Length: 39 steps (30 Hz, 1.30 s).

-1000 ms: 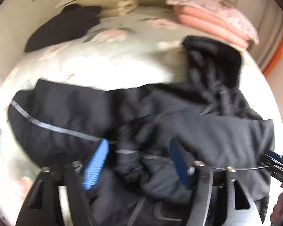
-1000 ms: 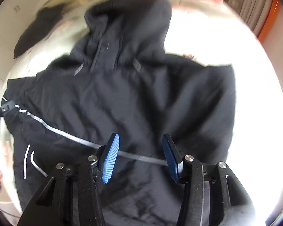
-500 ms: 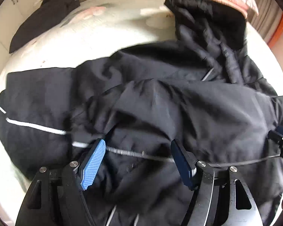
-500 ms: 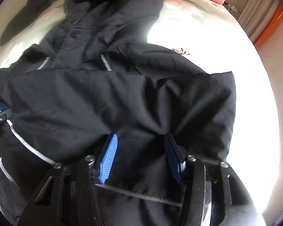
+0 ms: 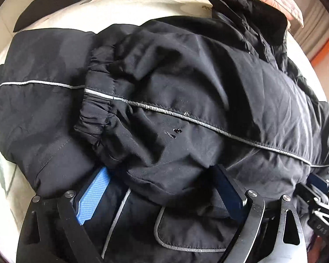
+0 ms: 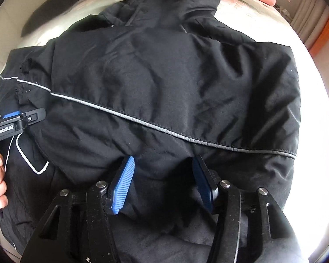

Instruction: Fold large clothes

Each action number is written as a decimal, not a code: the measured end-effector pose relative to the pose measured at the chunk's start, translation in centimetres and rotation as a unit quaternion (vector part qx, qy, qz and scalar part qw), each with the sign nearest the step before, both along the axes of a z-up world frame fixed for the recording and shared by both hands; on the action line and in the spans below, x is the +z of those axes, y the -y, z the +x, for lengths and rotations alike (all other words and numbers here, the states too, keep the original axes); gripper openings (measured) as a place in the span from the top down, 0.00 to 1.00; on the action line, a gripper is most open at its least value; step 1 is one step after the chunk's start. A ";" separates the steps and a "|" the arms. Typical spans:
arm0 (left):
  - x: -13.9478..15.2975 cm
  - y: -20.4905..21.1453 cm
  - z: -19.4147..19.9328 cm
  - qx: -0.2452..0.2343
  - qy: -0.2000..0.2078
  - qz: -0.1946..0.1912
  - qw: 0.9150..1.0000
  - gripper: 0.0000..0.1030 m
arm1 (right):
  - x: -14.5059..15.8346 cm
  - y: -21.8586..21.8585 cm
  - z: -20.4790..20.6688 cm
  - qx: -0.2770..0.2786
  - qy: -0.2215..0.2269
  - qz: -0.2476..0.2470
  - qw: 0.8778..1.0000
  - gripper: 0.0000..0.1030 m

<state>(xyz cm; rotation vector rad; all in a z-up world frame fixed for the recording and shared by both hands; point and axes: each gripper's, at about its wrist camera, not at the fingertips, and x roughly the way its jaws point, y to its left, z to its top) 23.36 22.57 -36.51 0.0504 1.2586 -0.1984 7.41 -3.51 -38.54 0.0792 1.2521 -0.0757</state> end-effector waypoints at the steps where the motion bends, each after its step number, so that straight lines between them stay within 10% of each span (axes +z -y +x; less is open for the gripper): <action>1: 0.2 -0.2 0.0 0.000 -0.001 -0.008 1.000 0.11 | 0.3 -0.4 0.4 -0.001 -0.004 -0.004 1.000 0.43; 11: 7.5 -13.9 0.2 0.012 0.029 -0.072 0.997 0.17 | 4.6 -8.3 1.3 -0.033 -0.002 0.024 0.999 0.35; 19: 10.2 -33.9 6.0 0.144 0.060 -0.073 0.985 0.17 | 4.8 -19.5 2.4 -0.018 0.002 0.032 0.999 0.34; 28: 5.3 -46.9 14.1 0.259 0.039 -0.158 0.952 0.17 | 3.8 -26.6 5.5 0.005 -0.016 0.022 1.000 0.34; 39: -0.1 -48.4 18.4 0.284 0.010 -0.230 0.931 0.22 | 1.4 -28.2 7.4 -0.003 -0.046 0.015 0.999 0.34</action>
